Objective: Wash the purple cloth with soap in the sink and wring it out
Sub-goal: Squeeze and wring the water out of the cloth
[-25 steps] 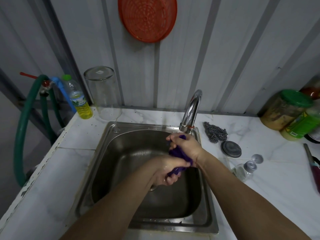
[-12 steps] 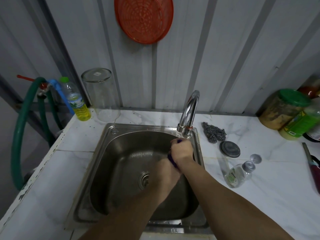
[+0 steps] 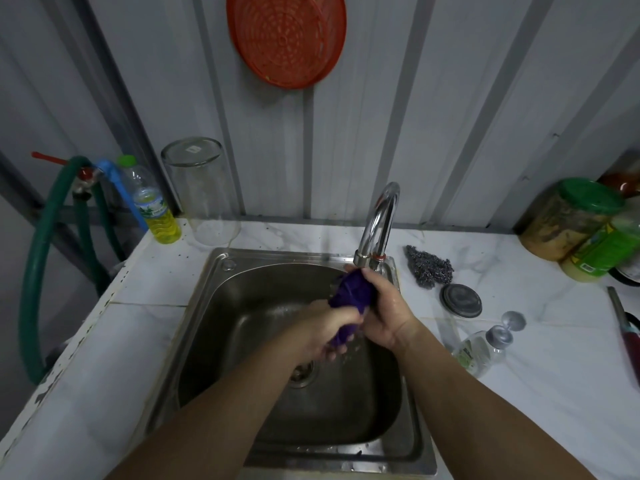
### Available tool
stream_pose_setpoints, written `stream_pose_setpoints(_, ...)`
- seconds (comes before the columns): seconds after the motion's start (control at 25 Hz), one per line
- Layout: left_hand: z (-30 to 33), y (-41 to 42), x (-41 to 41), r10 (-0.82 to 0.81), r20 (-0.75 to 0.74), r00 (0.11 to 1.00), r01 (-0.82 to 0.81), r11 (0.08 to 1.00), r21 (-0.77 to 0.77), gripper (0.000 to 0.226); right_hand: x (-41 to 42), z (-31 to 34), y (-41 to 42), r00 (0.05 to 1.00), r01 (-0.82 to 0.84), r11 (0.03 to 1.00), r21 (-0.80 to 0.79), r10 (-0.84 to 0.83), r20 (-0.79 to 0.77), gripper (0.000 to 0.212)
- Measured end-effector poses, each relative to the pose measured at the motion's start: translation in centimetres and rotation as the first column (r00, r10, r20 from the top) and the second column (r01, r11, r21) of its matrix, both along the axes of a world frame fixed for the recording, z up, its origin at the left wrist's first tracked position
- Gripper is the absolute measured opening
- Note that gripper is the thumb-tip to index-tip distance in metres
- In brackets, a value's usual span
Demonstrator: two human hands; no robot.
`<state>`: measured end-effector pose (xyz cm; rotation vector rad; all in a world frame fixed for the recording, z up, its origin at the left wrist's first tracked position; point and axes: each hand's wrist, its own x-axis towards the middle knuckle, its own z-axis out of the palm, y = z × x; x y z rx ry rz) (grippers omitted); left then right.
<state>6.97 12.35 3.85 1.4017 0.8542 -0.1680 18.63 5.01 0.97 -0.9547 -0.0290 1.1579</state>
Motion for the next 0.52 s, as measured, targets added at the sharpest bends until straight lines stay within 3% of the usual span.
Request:
stream_pose_setpoints(0.08, 1.6, -0.7, -0.2, 0.095, 0.043, 0.995, -0.065, 0.888, -0.455, 0.028, -0.4, -0.4, -0.7, 0.995, -0.042, 0.992, 0.122, 0.053, -0.089, 0.051)
stream_pose_setpoints(0.16, 1.8, -1.5, -0.4, 0.166, 0.078, 0.983, -0.072, 0.740, -0.669, 0.039, -0.9, -0.5, -1.1, 0.983, -0.121, 0.969, 0.215, 0.146, -0.107, 0.067)
stream_pose_setpoints(0.2, 1.7, -2.0, -0.6, 0.187, 0.085, 0.979, -0.070, 0.692, -0.718, 0.044, -0.9, -0.2, -1.1, 0.979, -0.170, 0.951, 0.257, 0.192, -0.063, 0.065)
stream_pose_setpoints(0.28, 1.6, -2.3, -0.8, 0.198, 0.087, 0.976, -0.066, 0.654, -0.753, 0.047, -0.8, 1.1, -1.0, 0.973, -0.229, 0.933, 0.279, 0.228, 0.035, 0.041)
stream_pose_setpoints(0.32, 1.3, -2.2, -0.7, 0.173, 0.088, 0.981, -0.049, 0.658, -0.751, 0.045, -0.4, 1.4, -0.8, 0.979, -0.202, 0.943, 0.266, 0.201, 0.031, 0.029)
stream_pose_setpoints(0.44, 0.9, -1.3, -0.5, 0.024, 0.078, 0.997, 0.040, 0.688, -0.725, 0.032, 0.6, 2.1, -0.4, 0.981, -0.188, 0.965, 0.183, 0.175, 0.086, 0.033)
stream_pose_setpoints(0.52, 0.4, -0.8, -0.2, -0.067, 0.048, 0.997, 0.082, 0.761, -0.644, 0.027, 0.7, 2.3, 0.2, 0.963, -0.211, 0.975, 0.065, 0.196, 0.185, 0.026)
